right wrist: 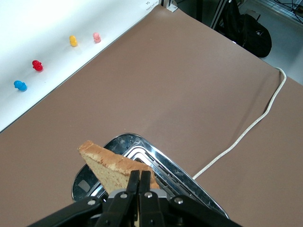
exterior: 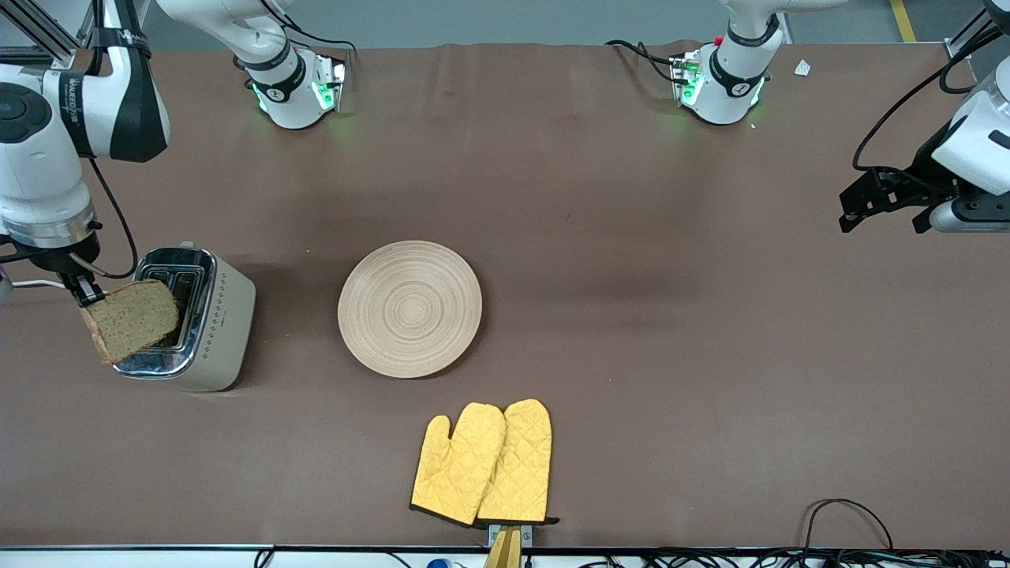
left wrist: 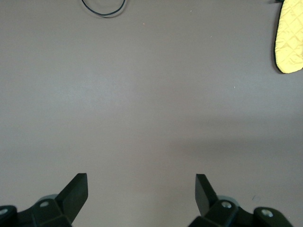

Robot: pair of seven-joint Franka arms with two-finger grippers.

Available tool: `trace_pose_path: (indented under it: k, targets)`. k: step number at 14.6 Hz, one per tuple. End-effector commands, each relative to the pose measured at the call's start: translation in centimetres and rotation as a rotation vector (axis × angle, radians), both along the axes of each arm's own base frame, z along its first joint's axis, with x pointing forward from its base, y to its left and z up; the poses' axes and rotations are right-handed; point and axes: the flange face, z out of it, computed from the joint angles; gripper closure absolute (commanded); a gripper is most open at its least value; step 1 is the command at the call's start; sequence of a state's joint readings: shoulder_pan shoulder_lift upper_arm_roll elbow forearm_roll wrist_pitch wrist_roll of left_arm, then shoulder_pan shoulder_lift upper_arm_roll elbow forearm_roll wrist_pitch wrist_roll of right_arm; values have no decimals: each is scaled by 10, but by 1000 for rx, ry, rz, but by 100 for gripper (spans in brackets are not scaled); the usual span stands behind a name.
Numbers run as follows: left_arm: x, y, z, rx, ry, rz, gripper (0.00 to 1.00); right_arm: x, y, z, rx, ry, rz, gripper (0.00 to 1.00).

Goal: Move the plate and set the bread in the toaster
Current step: 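Lower the bread into the toaster slot with the right gripper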

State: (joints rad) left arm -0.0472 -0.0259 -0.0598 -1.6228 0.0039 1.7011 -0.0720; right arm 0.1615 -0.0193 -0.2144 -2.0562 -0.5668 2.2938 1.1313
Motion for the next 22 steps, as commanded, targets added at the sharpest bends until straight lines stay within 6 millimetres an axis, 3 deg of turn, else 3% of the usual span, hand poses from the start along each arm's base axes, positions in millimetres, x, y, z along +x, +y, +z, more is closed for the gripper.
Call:
trace_pose_path:
  k: [1, 6, 14, 22]
  targets:
    - [-6, 2, 4, -8, -2, -6, 0, -11, 8, 5, -1, -16, 19, 100]
    - [-6, 2, 4, -8, -4, -6, 0, -4, 32, -3, -40, -46, 27, 100]
    - [-6, 2, 4, -8, -4, -6, 0, 7, 27, -1, -72, -72, 59, 100]
    - [-6, 2, 4, -10, -2, -8, 0, -13, 28, -36, -38, -43, 78, 100]
